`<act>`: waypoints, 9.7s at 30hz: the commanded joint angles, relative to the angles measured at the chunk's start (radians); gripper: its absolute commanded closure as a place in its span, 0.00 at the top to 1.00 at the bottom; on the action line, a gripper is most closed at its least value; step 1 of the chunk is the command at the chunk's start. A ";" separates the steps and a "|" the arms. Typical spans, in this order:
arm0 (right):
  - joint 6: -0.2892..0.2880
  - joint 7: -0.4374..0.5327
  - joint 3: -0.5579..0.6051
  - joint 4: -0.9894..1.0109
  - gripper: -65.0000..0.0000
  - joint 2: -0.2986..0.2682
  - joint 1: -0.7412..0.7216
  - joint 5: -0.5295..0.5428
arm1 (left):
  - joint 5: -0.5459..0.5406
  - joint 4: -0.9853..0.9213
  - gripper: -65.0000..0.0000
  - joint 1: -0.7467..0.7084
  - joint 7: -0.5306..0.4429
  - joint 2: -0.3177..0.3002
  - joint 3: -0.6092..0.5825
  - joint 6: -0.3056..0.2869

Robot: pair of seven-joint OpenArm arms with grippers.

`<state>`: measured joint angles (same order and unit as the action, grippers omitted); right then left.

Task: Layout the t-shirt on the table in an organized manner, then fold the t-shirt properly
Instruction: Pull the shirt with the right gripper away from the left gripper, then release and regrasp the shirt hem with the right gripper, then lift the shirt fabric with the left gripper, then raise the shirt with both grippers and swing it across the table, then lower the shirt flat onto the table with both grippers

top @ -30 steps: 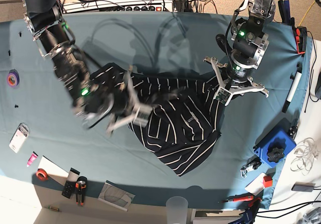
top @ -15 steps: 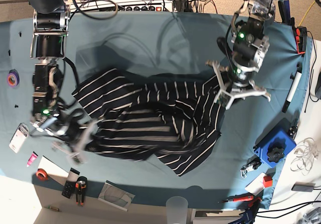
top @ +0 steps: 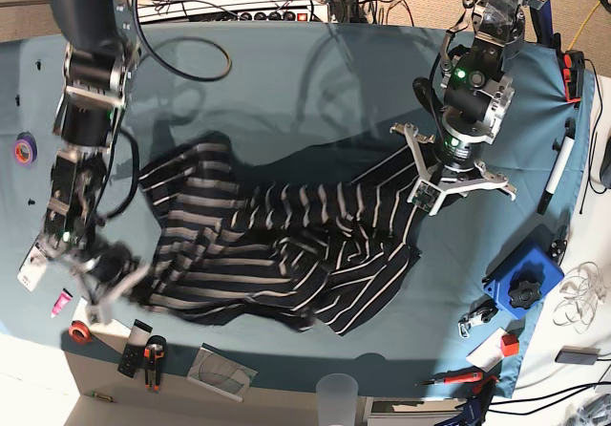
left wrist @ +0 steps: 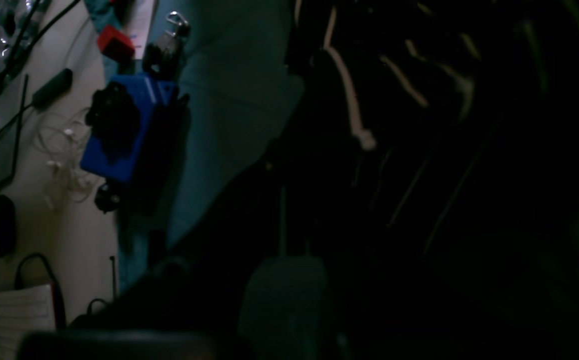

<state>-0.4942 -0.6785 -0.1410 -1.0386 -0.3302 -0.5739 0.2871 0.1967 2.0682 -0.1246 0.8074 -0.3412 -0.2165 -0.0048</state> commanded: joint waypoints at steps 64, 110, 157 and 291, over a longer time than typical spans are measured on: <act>-0.155 -0.338 -0.523 -0.145 0.32 0.145 0.283 0.266 | -0.045 0.019 0.00 0.008 -0.022 -0.005 0.003 0.008; 0.030 -0.239 -0.275 -0.452 0.00 0.099 -0.016 0.136 | 0.099 0.019 0.25 0.011 -0.037 -0.005 0.004 0.008; 0.030 -0.288 -0.371 -0.426 0.00 0.020 -0.038 0.116 | 0.028 -0.221 0.52 -0.056 -0.160 -0.008 -0.101 -0.173; 0.177 -0.214 0.093 -0.057 0.00 -0.069 -0.732 0.097 | -0.771 -1.094 0.00 1.434 0.324 -0.206 0.276 -0.363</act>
<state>-0.3202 -0.9306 -0.0448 -1.0809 -0.3901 -1.2667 0.3779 -0.5694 0.9573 1.2655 1.1515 -0.5423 0.0544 -0.3714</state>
